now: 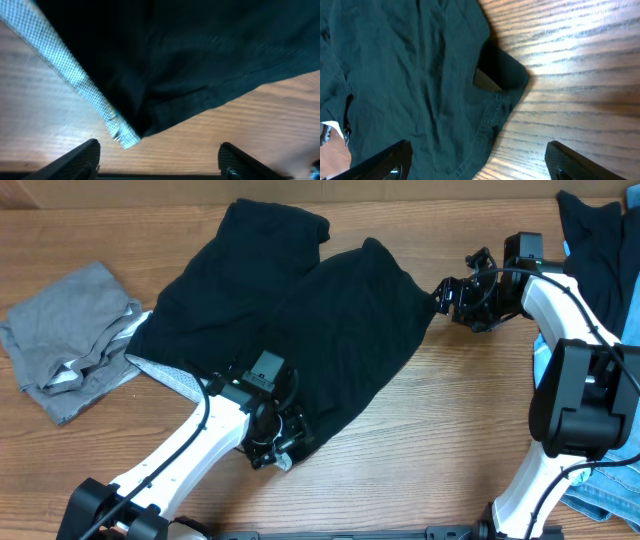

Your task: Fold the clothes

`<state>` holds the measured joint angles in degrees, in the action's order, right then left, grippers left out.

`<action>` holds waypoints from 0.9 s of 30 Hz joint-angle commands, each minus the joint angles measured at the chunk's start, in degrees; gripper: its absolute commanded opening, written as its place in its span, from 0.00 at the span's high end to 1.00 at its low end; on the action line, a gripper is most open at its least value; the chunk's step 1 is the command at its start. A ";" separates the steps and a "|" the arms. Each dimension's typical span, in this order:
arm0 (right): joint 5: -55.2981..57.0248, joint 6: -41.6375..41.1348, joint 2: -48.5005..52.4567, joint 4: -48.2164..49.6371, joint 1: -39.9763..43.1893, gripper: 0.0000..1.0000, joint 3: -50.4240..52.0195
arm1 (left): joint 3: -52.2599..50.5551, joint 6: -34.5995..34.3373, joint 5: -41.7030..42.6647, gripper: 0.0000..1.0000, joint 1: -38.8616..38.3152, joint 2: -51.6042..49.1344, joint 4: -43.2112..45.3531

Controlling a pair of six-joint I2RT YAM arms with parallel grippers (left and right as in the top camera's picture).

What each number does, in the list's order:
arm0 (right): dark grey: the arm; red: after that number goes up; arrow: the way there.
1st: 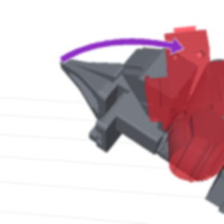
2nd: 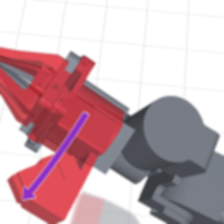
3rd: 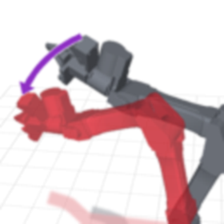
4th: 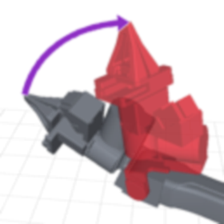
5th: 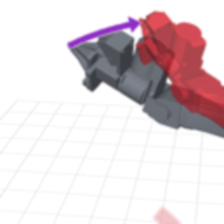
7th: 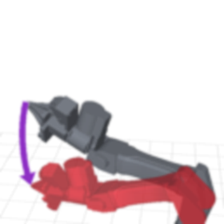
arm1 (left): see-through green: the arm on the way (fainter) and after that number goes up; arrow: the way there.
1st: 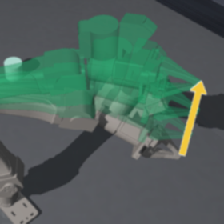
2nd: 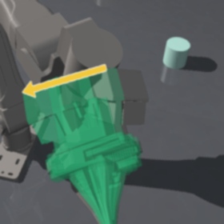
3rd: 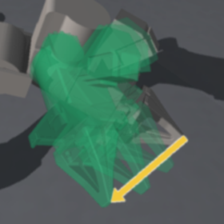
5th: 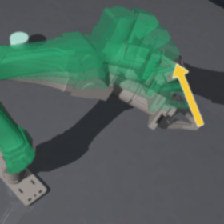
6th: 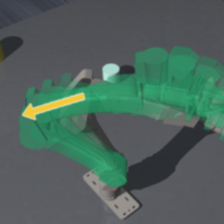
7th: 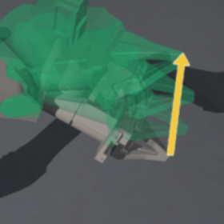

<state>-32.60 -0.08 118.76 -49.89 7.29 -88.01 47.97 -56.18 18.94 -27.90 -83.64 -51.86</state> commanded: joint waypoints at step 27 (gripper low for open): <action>-0.98 -0.11 0.31 -3.06 -0.50 0.11 -1.16 | -5.40 12.61 -6.10 0.96 16.63 0.42 -9.18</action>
<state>-32.64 -0.08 118.78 -53.19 7.29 -88.01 42.41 -51.37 19.57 -13.47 -83.55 -60.34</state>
